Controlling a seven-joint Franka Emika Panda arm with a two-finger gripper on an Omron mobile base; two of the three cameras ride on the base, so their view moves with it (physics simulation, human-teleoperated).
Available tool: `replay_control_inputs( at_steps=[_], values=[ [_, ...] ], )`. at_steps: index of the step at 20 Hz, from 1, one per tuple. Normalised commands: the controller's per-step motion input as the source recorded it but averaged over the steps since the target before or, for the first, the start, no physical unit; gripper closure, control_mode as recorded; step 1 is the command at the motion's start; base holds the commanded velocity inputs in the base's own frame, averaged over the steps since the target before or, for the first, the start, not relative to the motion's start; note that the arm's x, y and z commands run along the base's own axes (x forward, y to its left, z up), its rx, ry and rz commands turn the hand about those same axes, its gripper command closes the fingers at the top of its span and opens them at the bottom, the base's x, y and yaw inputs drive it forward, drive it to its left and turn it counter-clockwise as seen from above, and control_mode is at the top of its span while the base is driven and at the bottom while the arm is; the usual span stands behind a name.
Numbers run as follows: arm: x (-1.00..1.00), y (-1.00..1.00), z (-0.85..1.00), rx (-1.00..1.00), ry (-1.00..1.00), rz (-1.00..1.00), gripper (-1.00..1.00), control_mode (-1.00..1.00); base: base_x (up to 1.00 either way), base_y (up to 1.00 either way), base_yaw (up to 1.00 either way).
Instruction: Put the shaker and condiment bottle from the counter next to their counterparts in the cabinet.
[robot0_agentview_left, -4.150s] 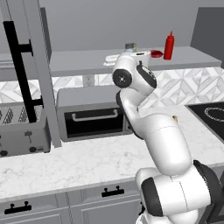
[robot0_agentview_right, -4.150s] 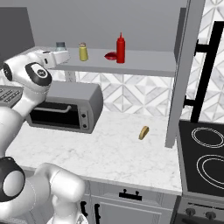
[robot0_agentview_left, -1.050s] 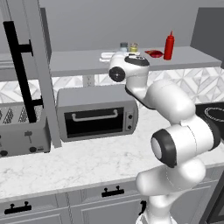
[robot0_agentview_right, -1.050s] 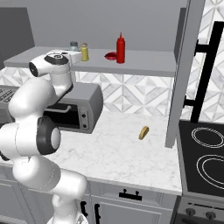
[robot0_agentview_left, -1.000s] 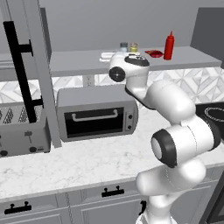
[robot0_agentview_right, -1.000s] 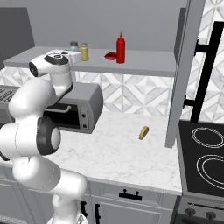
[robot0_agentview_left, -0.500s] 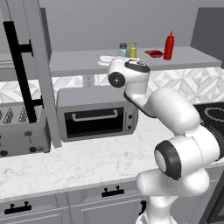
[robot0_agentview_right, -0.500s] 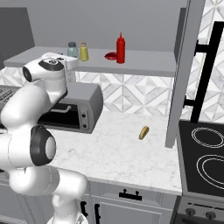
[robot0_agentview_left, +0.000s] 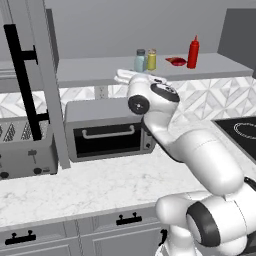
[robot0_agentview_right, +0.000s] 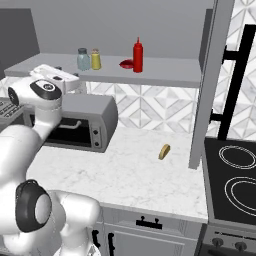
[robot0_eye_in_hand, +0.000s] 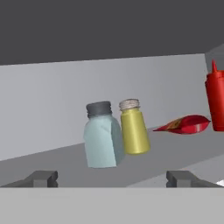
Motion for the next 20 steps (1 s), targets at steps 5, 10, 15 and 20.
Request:
replay_control_inputs(
  at_steps=[5, 10, 15, 20],
  values=[
    [-1.00, 0.00, 0.20, 0.13, 0.01, 0.02, -1.00, -1.00, 0.00, 0.00, 0.00],
    [-0.99, 0.00, 0.23, 0.20, 0.08, 0.08, -1.00, -1.00, 0.00, 0.00, 0.00],
    [-1.00, 0.00, 0.03, 0.20, 0.03, 0.12, -1.00, -1.00, 0.00, 0.00, 0.00],
    [-1.00, 0.00, 0.00, 0.19, 0.01, 0.15, -1.00, -1.00, 0.00, 0.00, 0.00]
  ],
)
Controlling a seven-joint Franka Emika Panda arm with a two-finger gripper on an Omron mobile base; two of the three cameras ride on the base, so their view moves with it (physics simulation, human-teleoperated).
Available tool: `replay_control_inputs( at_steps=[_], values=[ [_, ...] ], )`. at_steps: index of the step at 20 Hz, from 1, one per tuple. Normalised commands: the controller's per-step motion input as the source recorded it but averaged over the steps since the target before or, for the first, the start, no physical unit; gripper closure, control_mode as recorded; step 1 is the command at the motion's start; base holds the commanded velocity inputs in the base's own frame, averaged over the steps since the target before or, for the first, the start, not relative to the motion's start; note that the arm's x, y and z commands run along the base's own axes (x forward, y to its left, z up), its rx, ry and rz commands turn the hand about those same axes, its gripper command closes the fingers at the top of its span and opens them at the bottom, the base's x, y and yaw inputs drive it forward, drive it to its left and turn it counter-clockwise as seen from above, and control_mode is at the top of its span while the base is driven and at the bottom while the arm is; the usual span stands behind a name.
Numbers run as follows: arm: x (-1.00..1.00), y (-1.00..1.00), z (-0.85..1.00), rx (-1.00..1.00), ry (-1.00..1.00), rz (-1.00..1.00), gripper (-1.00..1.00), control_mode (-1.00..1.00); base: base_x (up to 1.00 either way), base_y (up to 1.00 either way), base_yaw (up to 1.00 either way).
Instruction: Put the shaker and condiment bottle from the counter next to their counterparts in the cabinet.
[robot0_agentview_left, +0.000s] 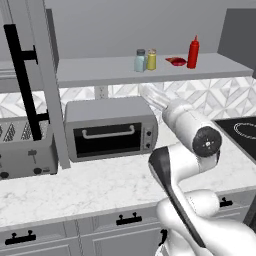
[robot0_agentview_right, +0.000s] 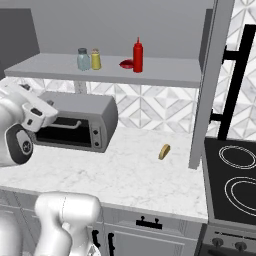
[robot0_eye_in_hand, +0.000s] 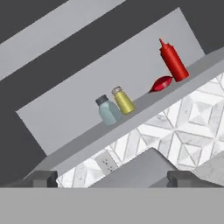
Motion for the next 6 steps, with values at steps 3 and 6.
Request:
replay_control_inputs(
  at_steps=[3, 6],
  values=[
    [-1.00, 0.00, 0.00, 0.18, 0.02, 0.17, -1.00, -1.00, 0.00, 0.00, 0.00],
    [-1.00, 0.00, 0.00, 0.17, 0.02, 0.17, -1.00, -1.00, 0.00, 0.00, 0.00]
  ],
)
